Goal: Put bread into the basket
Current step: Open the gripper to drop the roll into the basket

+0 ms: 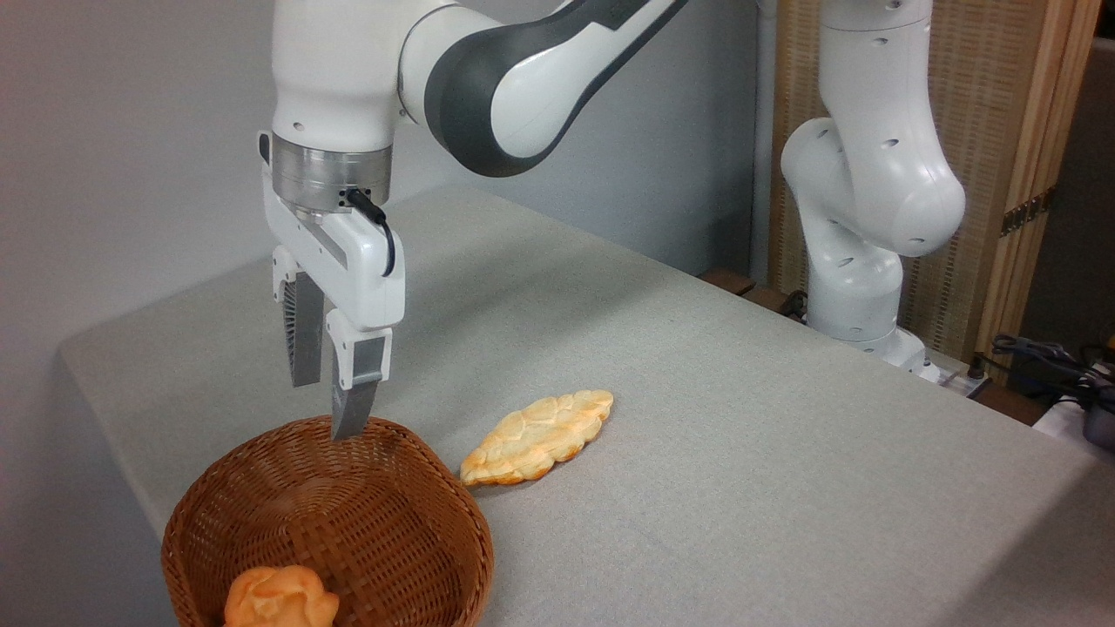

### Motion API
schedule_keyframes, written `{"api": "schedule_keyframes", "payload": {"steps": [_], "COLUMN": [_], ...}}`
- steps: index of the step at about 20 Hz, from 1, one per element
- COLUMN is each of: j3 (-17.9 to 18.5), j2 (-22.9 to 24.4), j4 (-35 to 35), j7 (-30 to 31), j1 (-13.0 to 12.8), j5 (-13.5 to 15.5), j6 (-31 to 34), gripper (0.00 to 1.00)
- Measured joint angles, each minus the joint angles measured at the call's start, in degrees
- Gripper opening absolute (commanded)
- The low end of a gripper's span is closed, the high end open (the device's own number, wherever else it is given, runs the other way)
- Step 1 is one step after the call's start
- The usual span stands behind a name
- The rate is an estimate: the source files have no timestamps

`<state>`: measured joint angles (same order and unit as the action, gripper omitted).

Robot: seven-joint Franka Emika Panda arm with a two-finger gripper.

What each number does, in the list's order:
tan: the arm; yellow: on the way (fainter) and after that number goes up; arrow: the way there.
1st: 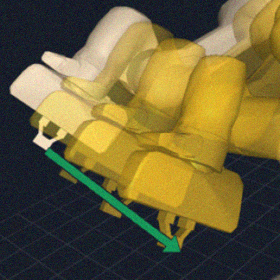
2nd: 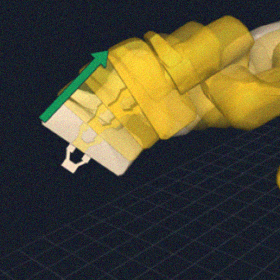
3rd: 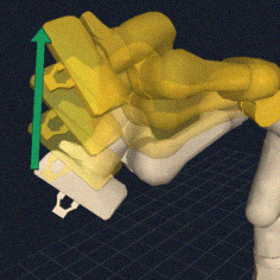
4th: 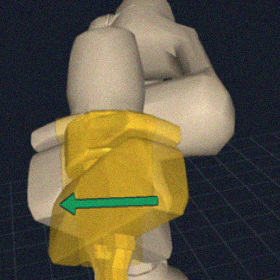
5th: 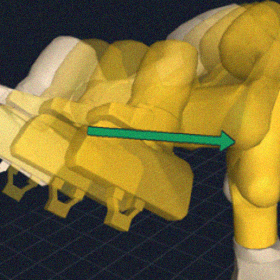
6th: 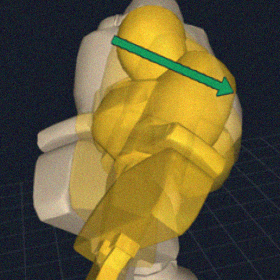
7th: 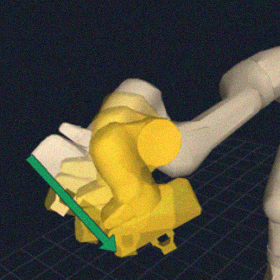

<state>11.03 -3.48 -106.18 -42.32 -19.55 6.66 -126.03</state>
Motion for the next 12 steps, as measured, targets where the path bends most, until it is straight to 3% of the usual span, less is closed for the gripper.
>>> {"api": "schedule_keyframes", "payload": {"steps": [6, 12], "j3": [0.7, 1.3], "j2": [2.6, 3.6], "j4": [0.1, 0.1], "j7": [0.5, 3.2], "j1": [0.0, 0.1], "j5": [-1.0, -3.4], "j6": [12.4, 18.6], "gripper": [1.0, 1.0]}}
